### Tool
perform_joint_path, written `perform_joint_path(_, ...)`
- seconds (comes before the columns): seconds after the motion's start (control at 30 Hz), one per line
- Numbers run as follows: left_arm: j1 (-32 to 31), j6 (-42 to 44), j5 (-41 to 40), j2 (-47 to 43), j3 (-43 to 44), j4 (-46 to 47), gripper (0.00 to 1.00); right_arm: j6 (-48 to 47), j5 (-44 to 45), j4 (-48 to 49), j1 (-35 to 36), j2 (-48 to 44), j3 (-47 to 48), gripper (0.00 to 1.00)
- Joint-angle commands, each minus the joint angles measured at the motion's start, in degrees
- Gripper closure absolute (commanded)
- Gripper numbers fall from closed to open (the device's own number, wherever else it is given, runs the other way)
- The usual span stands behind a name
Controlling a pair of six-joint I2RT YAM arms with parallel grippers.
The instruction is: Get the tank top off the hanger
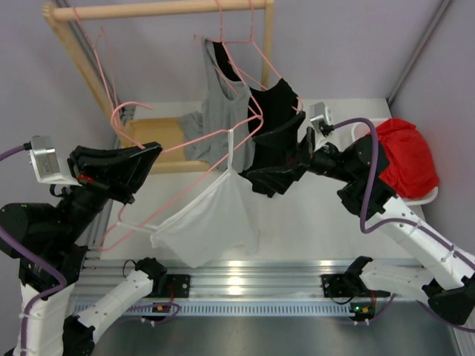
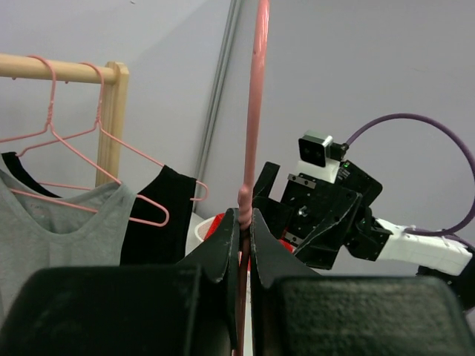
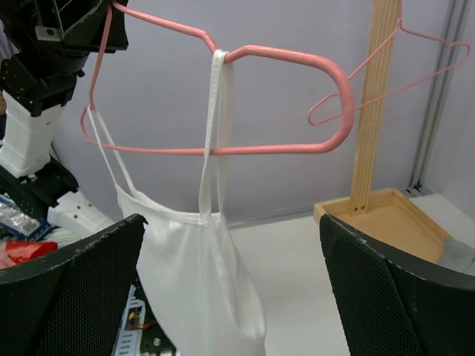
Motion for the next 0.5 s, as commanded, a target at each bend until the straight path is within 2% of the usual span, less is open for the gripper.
perform_joint_path(0.0,0.1,-1.8,2.3,-0.5,1.9,1.5,1.0,3.3,1.3,14.4,2.4,1.9,-1.3,0.01)
perform_joint_path(0.23,0.1,-2.3,1.5,-1.5,1.3,1.5,1.0,5.9,2.1,24.0,5.9,6.3,-3.4,0.01)
perform_joint_path(0.47,0.1,-2.6,1.4,-1.5,1.2,1.5,1.0,4.2,2.8,20.0,8.7,9.0,-0.3,0.13)
